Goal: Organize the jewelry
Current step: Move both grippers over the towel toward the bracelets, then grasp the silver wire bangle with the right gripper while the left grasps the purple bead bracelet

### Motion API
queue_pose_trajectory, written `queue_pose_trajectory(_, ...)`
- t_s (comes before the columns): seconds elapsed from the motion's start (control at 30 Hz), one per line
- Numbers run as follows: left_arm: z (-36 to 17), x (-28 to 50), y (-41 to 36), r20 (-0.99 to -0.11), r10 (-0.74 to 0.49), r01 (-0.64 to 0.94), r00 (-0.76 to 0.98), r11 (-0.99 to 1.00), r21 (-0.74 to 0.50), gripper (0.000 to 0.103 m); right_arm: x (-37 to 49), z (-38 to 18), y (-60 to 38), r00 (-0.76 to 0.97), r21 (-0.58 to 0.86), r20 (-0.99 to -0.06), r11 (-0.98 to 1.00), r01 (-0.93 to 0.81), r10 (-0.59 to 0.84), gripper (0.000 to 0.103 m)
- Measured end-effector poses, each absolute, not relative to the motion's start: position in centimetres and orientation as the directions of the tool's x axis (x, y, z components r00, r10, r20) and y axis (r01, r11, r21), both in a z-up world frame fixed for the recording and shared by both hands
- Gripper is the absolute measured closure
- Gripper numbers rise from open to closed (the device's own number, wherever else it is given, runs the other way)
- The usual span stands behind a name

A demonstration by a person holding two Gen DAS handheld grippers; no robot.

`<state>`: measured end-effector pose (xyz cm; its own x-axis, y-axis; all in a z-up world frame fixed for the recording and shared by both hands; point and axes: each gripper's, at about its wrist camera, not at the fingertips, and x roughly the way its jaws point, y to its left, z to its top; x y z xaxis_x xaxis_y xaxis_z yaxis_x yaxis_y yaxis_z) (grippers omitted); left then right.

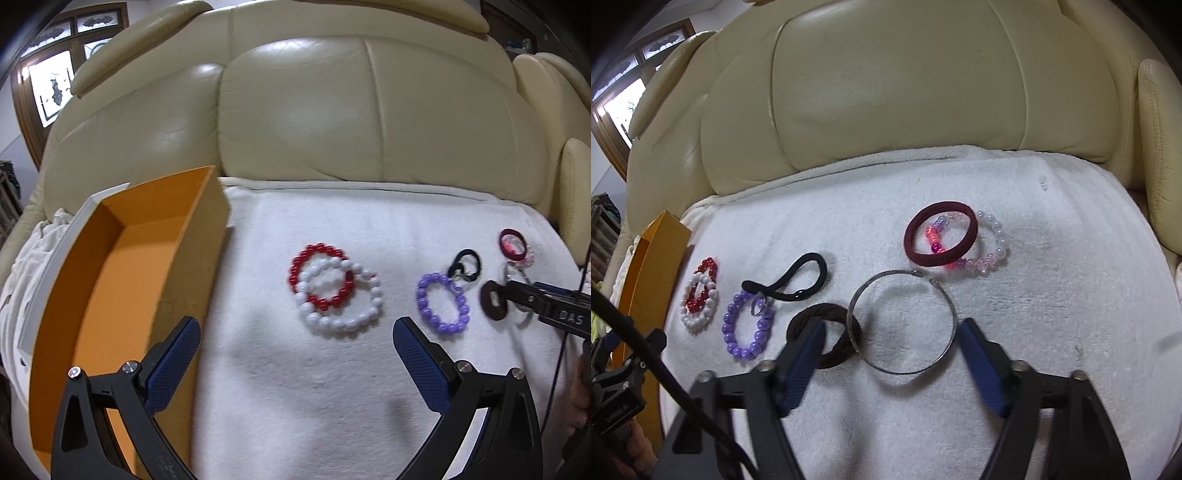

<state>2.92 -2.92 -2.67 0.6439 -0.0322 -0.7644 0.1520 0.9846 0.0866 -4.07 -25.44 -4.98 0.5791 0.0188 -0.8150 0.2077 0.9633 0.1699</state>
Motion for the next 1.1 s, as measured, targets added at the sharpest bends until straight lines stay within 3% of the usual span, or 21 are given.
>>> queue_pose_trajectory(0.43,-4.7,3.6,-10.6,-0.823,-0.159,0.328,0.545,0.944,0.035,0.000,-6.4,-3.4,-27.4,0.618,0.206,-0.785,0.961,0.185,0.049,0.039)
queue_pose_trajectory(0.67,-6.1,4.9,-12.3,-0.833,-0.137,0.348,0.535,0.935,0.070,0.002,-7.4,-2.7,-29.1,0.634,0.235,-0.772,0.947,0.219,0.045,0.039)
queue_pose_trajectory(0.87,-6.4,5.0,-13.1,-0.804,-0.163,0.384,0.572,0.919,0.087,0.040,-7.7,-2.3,-29.2,0.652,0.256,-0.757,0.940,0.226,0.049,0.039)
queue_pose_trajectory(1.0,-6.0,4.4,-13.3,-0.786,-0.164,0.403,0.596,0.908,0.116,0.079,-8.1,-1.6,-29.4,0.675,0.288,-0.736,0.927,0.240,0.054,0.039)
queue_pose_trajectory(1.03,-5.9,4.2,-13.3,-0.785,-0.167,0.406,0.596,0.906,0.116,0.085,-8.1,-1.5,-29.3,0.678,0.296,-0.733,0.923,0.244,0.056,0.039)
queue_pose_trajectory(1.1,-5.7,4.0,-13.0,-0.783,-0.178,0.418,0.595,0.902,0.112,0.087,-8.2,-1.2,-29.2,0.688,0.300,-0.724,0.923,0.243,0.054,0.039)
